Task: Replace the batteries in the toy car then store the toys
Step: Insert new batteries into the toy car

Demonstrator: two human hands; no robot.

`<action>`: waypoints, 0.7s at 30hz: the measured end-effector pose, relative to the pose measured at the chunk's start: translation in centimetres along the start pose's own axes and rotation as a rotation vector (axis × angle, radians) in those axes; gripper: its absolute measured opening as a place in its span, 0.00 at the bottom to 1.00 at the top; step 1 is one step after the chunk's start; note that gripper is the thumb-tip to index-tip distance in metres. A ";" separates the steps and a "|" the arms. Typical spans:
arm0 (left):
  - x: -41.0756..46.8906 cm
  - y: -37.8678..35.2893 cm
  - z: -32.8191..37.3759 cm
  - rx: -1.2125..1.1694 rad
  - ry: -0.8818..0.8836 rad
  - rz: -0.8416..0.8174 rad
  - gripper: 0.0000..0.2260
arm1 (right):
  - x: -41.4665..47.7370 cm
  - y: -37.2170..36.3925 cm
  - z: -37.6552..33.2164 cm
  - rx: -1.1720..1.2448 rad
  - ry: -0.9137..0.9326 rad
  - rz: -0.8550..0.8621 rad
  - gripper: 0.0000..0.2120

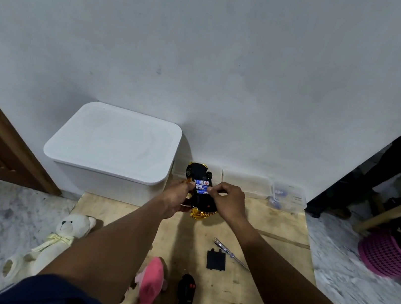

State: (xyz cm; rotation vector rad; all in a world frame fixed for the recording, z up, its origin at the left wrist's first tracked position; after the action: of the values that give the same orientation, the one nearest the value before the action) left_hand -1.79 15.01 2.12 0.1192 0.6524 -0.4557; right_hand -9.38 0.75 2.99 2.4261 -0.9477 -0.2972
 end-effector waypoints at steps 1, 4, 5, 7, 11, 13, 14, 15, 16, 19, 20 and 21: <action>0.0 0.0 0.0 -0.001 0.003 0.003 0.10 | -0.1 0.0 -0.1 -0.001 -0.002 0.005 0.05; 0.1 0.0 -0.2 0.016 0.012 0.007 0.11 | 0.0 0.0 -0.1 0.032 -0.058 -0.019 0.04; 0.1 0.0 -0.3 0.018 0.011 0.006 0.12 | 0.0 0.0 0.0 0.059 -0.091 -0.037 0.03; 0.0 0.0 -0.2 0.016 0.009 0.003 0.13 | 0.2 0.1 0.1 0.115 -0.163 -0.076 0.03; 0.1 0.1 -0.3 0.019 0.015 0.005 0.13 | 0.2 0.1 0.1 0.216 -0.296 -0.117 0.06; 0.1 0.0 -0.2 0.022 0.014 -0.005 0.13 | 0.1 0.3 -0.1 0.244 -0.338 -0.130 0.07; 0.0 0.0 -0.1 0.023 0.011 -0.011 0.13 | 0.1 0.4 -0.2 0.256 -0.352 -0.135 0.07; 0.0 -0.1 0.0 0.024 0.008 -0.016 0.13 | 0.2 0.5 -0.2 0.262 -0.358 -0.138 0.07; 0.0 -0.1 0.1 0.024 0.007 -0.017 0.13 | 0.2 0.6 -0.3 0.261 -0.357 -0.139 0.07; -0.1 -0.3 0.2 0.009 0.011 -0.005 0.14 | 0.3 0.8 -0.6 0.272 -0.343 -0.139 0.07; -0.2 -0.4 0.3 0.004 0.012 0.001 0.14 | 0.2 0.9 -0.7 0.285 -0.336 -0.141 0.07; -0.2 -0.4 0.4 -0.001 0.011 0.003 0.14 | 0.1 0.9 -0.8 0.296 -0.333 -0.142 0.07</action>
State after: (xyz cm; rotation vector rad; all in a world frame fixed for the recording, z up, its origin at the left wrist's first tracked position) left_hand -1.88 14.60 2.56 0.1223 0.6629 -0.4518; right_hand -9.53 0.39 4.15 2.7778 -1.0190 -0.6710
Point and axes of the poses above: each hand's wrist, its own x-axis towards the middle knuckle, its own y-axis out of the back of the hand, z = x × y, the point moved 3 cm from there along x, towards the middle knuckle, and after that the axes turned 7 degrees about z, right-handed, at the moved point
